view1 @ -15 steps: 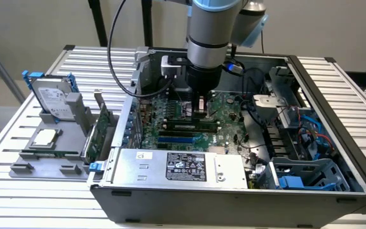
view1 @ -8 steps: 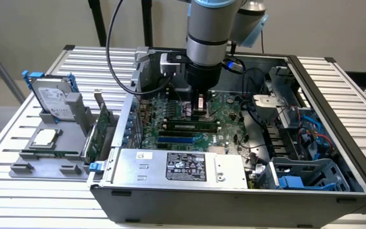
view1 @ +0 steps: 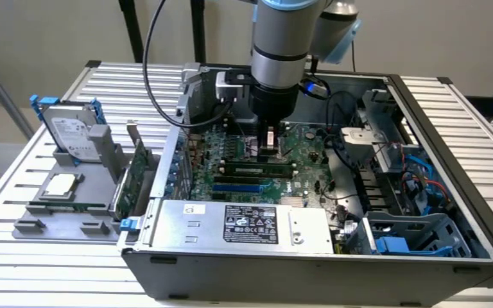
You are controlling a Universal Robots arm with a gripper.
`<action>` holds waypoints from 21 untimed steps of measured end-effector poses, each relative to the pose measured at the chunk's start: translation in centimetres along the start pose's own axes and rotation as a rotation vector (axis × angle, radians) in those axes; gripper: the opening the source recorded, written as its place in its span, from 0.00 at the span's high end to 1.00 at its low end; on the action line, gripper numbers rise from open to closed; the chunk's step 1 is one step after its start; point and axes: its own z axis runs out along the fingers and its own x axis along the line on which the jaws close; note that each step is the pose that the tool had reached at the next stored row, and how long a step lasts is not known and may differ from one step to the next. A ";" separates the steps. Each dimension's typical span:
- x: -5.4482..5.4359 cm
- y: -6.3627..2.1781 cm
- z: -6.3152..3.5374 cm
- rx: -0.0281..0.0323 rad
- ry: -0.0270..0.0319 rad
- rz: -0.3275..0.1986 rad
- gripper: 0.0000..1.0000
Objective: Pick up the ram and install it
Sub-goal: 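Press down the ram until it locks into place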
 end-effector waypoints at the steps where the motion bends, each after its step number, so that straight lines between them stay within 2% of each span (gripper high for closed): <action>1: 0.0 0.00 0.00 0.0000 0.0001 0.000 1.00; 11: 0.0 0.00 0.01 -0.0001 0.0003 0.000 1.00; 21: 0.0 -0.04 1.24 0.0000 0.0001 0.000 1.00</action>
